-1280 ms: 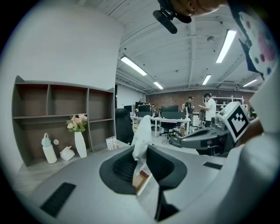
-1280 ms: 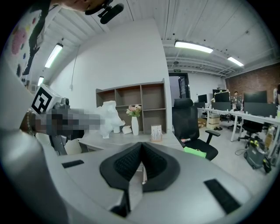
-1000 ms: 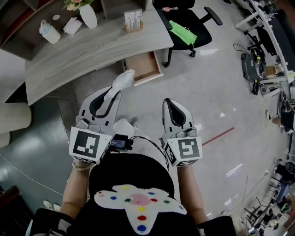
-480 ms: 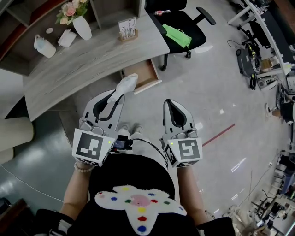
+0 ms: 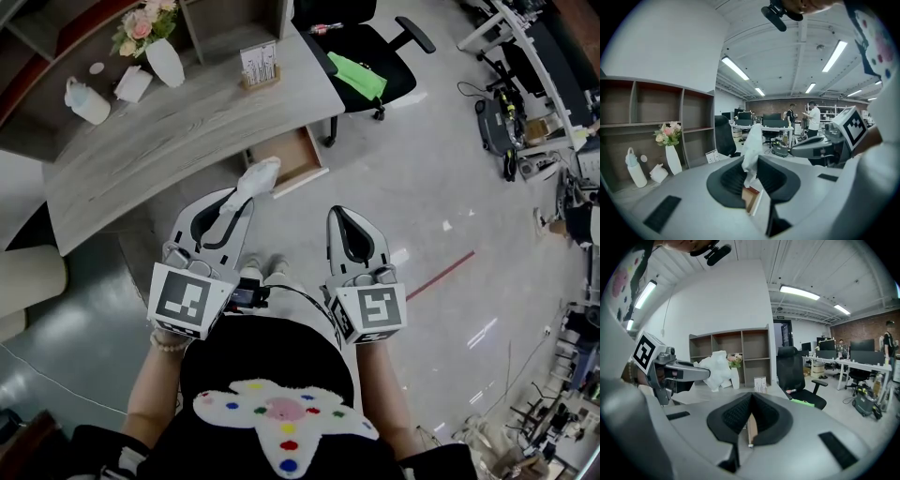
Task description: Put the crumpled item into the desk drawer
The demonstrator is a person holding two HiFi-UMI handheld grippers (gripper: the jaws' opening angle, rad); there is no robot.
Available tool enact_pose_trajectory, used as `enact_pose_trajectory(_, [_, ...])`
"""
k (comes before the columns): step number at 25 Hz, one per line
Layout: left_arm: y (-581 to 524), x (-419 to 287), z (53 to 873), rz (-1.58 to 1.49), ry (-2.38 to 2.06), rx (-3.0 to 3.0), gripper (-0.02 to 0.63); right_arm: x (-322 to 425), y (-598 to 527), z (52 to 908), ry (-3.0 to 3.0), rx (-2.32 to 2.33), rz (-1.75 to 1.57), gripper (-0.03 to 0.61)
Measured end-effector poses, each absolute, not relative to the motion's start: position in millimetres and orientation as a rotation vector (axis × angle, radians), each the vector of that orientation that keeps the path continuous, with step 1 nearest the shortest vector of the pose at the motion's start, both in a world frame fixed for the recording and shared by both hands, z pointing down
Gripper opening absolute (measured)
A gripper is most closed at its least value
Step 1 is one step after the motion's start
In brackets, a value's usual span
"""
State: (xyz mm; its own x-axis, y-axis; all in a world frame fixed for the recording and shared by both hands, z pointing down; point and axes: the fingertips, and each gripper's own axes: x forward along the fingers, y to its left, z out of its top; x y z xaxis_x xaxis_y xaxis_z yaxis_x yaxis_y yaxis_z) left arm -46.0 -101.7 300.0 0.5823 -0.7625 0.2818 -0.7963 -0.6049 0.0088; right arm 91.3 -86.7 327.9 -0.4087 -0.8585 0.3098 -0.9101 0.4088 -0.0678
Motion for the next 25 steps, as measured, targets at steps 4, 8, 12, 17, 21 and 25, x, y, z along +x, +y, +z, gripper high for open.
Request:
enact_pose_trajectory(4, [-102.6, -47.3, 304.0, 0.392, -1.320, 2.666, 0.074, 88.9, -87.3, 331.0, -2.436, 1.548, 0.340, 0.003])
enact_pose_trajectory(8, [-103.7, -49.4, 312.8, 0.381, -1.283, 2.639, 0.073, 88.0, -91.5, 333.7, -2.435, 1.555, 0.334, 0.003])
enact_pose_trajectory(12, [-109.3, -52.1, 320.2, 0.318, -1.251, 2.576, 0.072, 89.2, -97.7, 337.9, -2.428, 1.559, 0.339, 0.003])
enact_pose_trajectory(17, [-116.0, -51.8, 332.7, 0.355, -1.250, 2.574, 0.072, 89.4, -99.9, 349.7, -2.413, 1.526, 0.355, 0.003])
enact_pose_trajectory(21, [-118.4, -48.4, 345.7, 0.393, -1.229, 2.573, 0.073, 88.4, -99.2, 365.3, -2.396, 1.495, 0.385, 0.003])
enact_pose_trajectory(25, [-121.4, -47.0, 367.5, 0.428, -1.225, 2.526, 0.073, 88.7, -100.9, 389.9, -2.376, 1.487, 0.421, 0.003])
